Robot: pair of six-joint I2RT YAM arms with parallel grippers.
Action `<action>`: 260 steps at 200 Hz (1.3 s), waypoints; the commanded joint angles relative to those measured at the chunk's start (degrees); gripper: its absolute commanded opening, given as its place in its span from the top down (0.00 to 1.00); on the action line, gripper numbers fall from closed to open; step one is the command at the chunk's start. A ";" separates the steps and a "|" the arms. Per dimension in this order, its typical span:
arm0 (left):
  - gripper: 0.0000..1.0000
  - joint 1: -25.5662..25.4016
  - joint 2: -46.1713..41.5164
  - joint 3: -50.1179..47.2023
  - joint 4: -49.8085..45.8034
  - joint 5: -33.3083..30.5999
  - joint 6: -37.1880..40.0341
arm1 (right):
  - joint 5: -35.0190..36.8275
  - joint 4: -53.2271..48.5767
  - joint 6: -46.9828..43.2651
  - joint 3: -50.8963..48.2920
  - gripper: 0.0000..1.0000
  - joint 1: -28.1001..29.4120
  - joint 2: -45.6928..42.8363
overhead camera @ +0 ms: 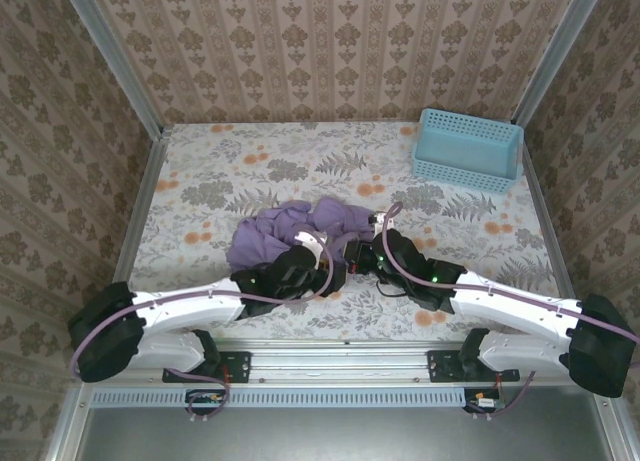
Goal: Fold the inside-out t-shirt
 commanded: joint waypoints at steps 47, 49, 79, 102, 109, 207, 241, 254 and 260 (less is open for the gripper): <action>0.51 4.72 7.63 1.75 -1.39 -1.41 -3.08 | 1.49 3.03 0.00 -2.83 1.00 1.37 -4.00; 0.52 4.81 7.89 1.76 -1.33 -1.34 -3.00 | 1.51 2.92 0.01 -2.90 1.00 1.38 -4.18; 0.70 5.05 11.11 0.86 0.69 0.09 -1.55 | 4.11 -0.52 -0.34 -2.68 1.00 1.32 -6.82; 0.83 4.82 11.17 -0.49 1.78 0.84 -1.33 | 5.94 -4.73 0.17 -1.23 1.00 1.11 -7.60; 0.85 4.57 10.80 -1.06 2.07 0.39 -1.16 | 6.71 -6.62 0.33 -0.57 1.00 0.88 -7.53; 0.55 -0.01 -2.43 -1.48 2.48 2.37 8.48 | -1.76 -0.94 -4.44 -3.95 1.00 -3.52 -5.15; 0.62 1.52 1.02 1.93 -0.06 1.82 7.44 | -5.10 3.90 -8.69 -5.52 1.00 -2.35 -5.58; 0.63 2.56 2.14 1.86 1.02 1.94 6.80 | -6.39 6.25 -9.85 -6.75 1.00 -1.98 -5.76; 0.63 3.15 2.74 1.88 1.46 2.34 6.37 | -7.02 7.15 -10.29 -7.20 1.00 -1.94 -5.76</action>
